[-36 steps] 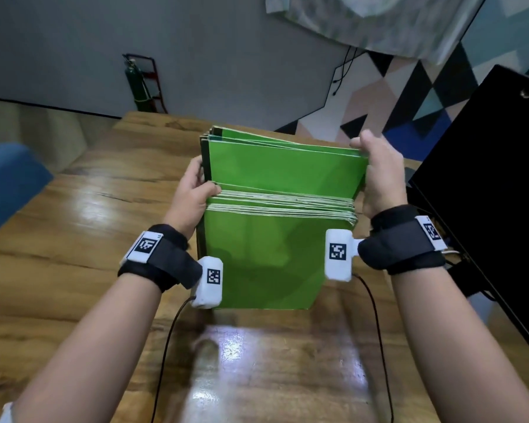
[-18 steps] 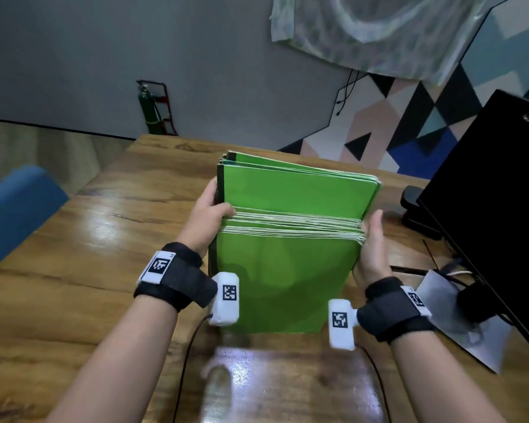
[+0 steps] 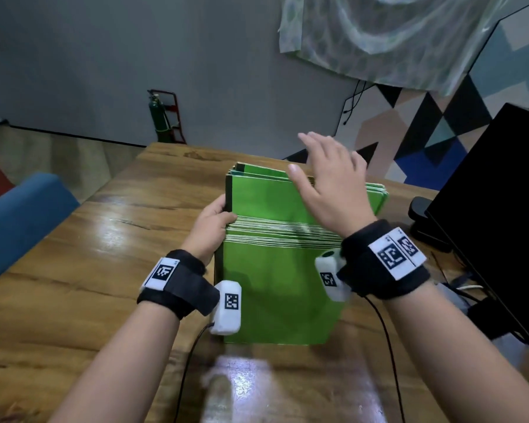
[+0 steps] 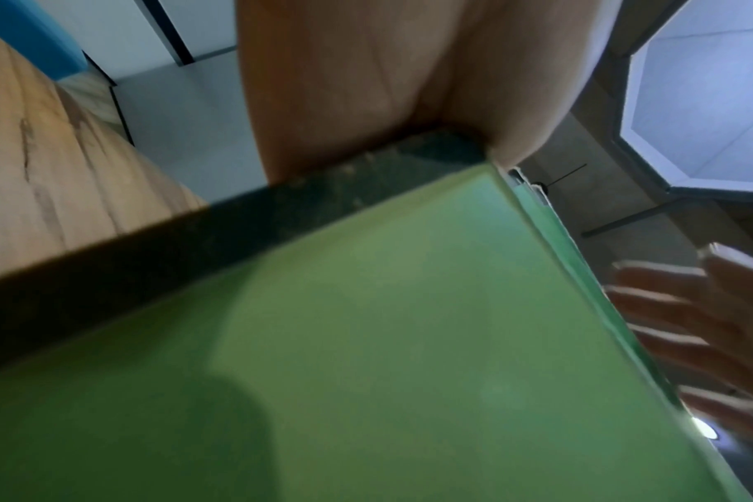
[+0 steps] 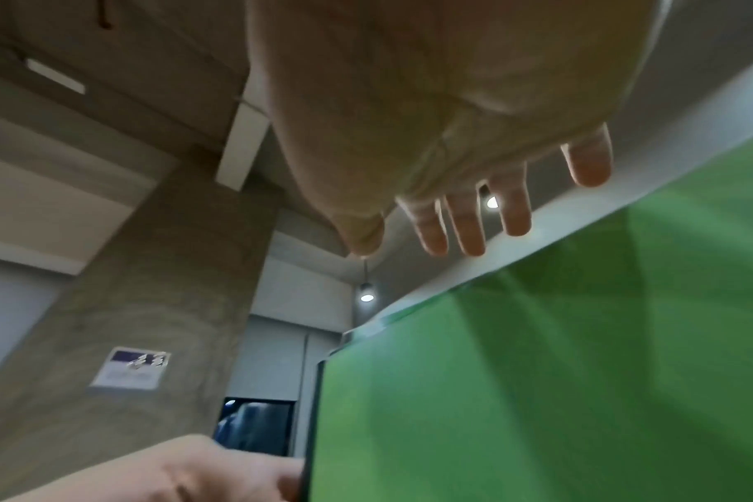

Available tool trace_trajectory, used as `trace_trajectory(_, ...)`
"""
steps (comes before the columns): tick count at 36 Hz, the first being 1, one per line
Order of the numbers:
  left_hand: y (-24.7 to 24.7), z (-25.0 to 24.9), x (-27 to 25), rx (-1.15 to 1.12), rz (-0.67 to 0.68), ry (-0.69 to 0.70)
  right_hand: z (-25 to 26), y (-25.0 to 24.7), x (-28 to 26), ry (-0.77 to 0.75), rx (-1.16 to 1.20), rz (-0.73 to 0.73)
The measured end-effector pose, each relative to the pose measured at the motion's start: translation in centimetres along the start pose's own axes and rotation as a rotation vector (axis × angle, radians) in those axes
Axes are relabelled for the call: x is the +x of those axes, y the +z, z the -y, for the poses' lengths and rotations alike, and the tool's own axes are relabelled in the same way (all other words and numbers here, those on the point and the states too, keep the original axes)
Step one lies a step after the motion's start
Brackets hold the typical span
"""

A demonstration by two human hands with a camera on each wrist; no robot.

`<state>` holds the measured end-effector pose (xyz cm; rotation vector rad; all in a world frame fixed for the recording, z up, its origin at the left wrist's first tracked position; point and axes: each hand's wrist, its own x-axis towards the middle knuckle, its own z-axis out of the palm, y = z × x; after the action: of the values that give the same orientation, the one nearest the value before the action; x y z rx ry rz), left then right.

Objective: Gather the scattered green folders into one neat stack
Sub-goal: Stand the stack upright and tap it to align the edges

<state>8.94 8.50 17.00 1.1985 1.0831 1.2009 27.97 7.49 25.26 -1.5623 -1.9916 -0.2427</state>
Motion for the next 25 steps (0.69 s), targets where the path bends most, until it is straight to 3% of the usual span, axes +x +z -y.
trace_trajectory(4,0.0,0.0,-0.3,-0.043,-0.003,0.005,2.1,2.2,0.0,-0.108,-0.068,0.298)
trace_trajectory(18,-0.3,0.7,-0.6,-0.031,0.042,0.061,3.0,3.0,-0.5,-0.200,-0.081,0.358)
trace_trajectory(21,-0.4,1.0,-0.3,-0.043,0.040,0.056,2.0,2.0,-0.8,-0.113,-0.053,0.326)
trace_trajectory(25,-0.7,1.5,-0.1,0.011,0.025,0.051,-1.9,0.4,-1.3,0.191,-0.155,0.249)
